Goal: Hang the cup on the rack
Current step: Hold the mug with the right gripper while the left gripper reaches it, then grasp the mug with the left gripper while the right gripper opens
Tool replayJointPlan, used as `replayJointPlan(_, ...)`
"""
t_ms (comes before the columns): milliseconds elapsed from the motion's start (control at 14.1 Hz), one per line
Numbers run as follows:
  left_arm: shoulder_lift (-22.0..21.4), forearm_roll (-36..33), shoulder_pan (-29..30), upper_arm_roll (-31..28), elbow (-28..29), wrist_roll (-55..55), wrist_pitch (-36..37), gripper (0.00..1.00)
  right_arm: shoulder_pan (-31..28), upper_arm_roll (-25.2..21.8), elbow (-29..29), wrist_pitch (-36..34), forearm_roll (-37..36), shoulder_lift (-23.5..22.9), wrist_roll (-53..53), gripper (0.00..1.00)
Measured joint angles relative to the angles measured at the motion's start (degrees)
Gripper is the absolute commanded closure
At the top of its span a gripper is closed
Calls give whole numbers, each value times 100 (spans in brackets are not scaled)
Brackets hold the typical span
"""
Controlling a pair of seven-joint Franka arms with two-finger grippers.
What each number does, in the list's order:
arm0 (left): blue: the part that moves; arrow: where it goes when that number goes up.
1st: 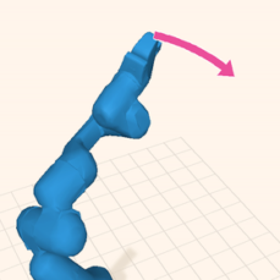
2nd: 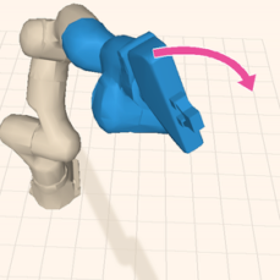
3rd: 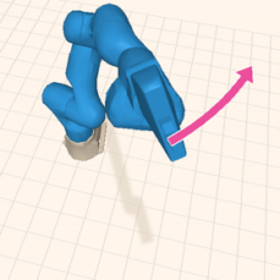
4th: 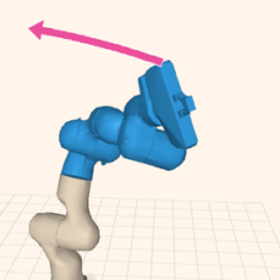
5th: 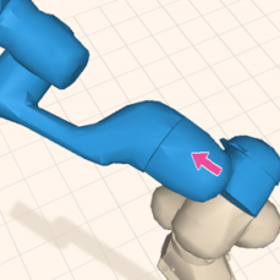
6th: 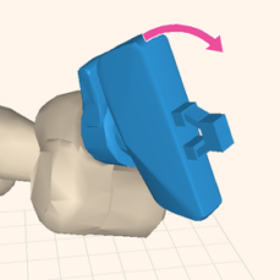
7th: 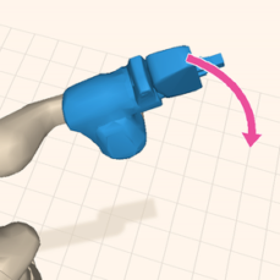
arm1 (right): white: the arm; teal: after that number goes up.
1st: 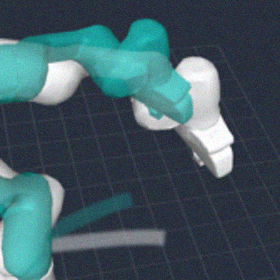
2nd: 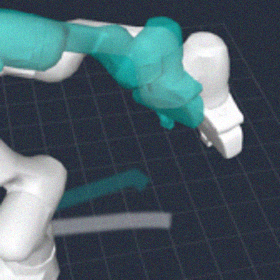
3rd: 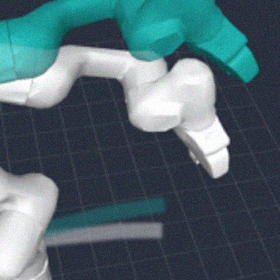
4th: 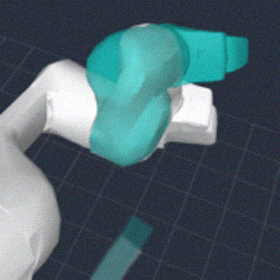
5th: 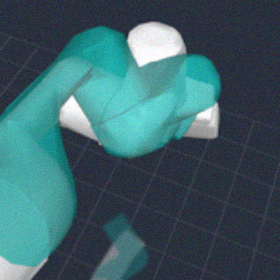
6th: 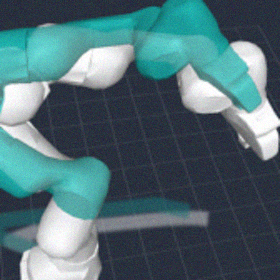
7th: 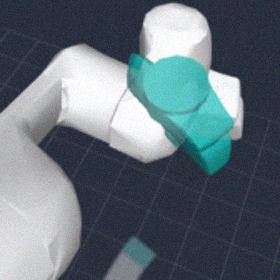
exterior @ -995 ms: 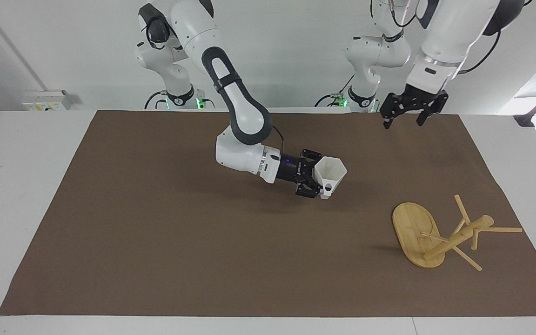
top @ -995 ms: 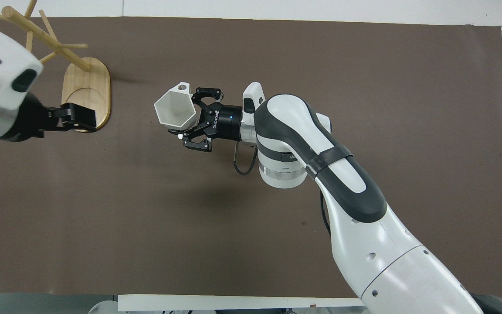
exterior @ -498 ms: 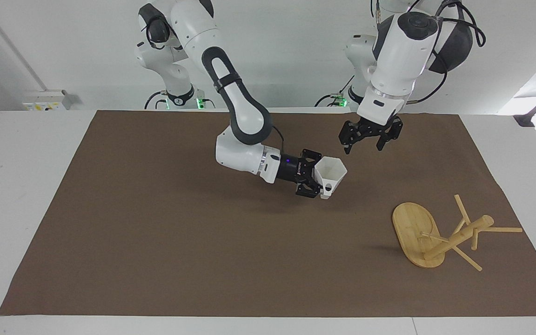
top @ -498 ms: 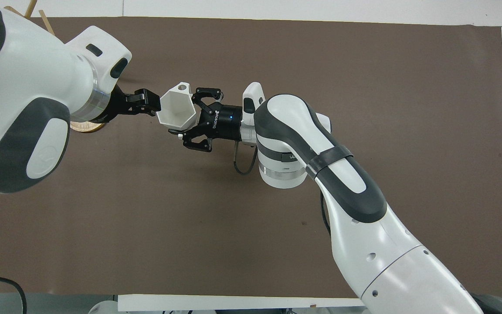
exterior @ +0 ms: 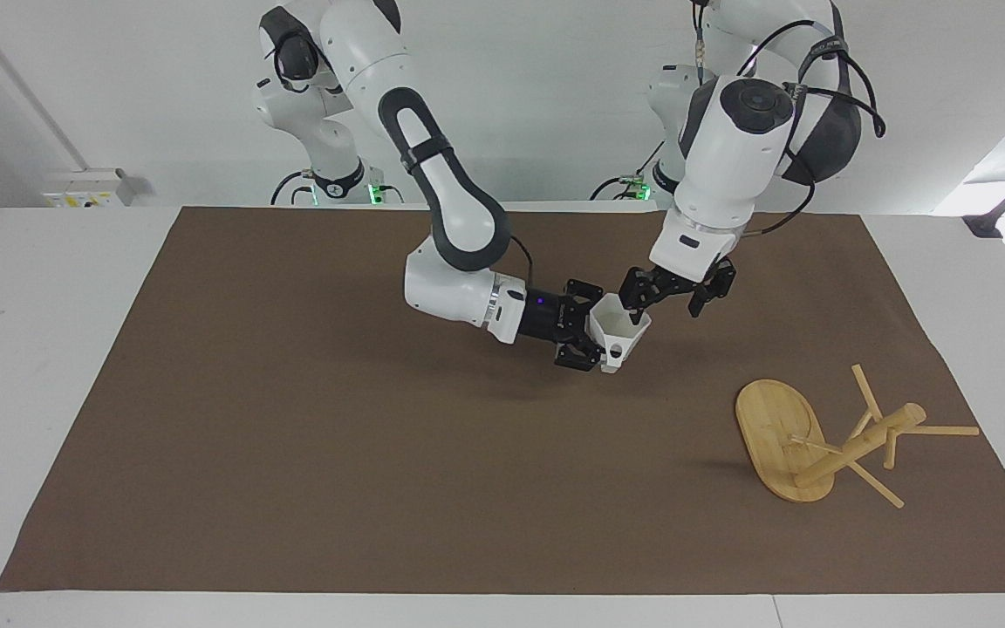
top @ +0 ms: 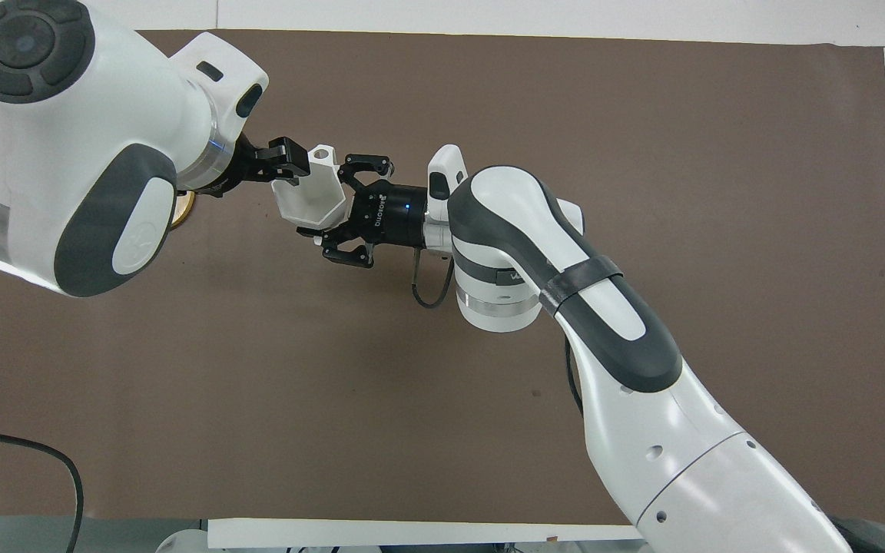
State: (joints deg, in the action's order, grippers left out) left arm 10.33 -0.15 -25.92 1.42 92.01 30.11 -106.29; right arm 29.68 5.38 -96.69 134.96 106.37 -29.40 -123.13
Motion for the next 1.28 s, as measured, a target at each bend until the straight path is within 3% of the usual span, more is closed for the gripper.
replayJointPlan(142,37,0,-25,1,19,48,-30,44,0,0,0,0,0,0,0,100)
replayJointPlan(355,58,0,-106,3,78,93,-40,52,0,0,1,-4,0,0,0,100)
replayJointPlan(569,60,0,-186,3,104,162,-40,97,0,0,2,-4,0,0,0,100)
replayJointPlan(853,60,7,-207,-15,134,381,-86,100,-8,-10,6,7,11,-6,15,100)
replayJointPlan(924,60,7,-207,-16,134,407,-86,100,-7,-10,7,7,10,-6,15,88)
replayJointPlan(995,60,8,-207,-17,134,446,-87,100,-7,-10,8,7,10,-7,15,49)
replayJointPlan(1066,60,8,-207,-18,134,490,-87,100,-7,-10,11,7,10,-9,15,3)
replayJointPlan(1280,60,13,-208,-24,135,547,-98,100,-16,-11,31,-46,2,-14,15,1)
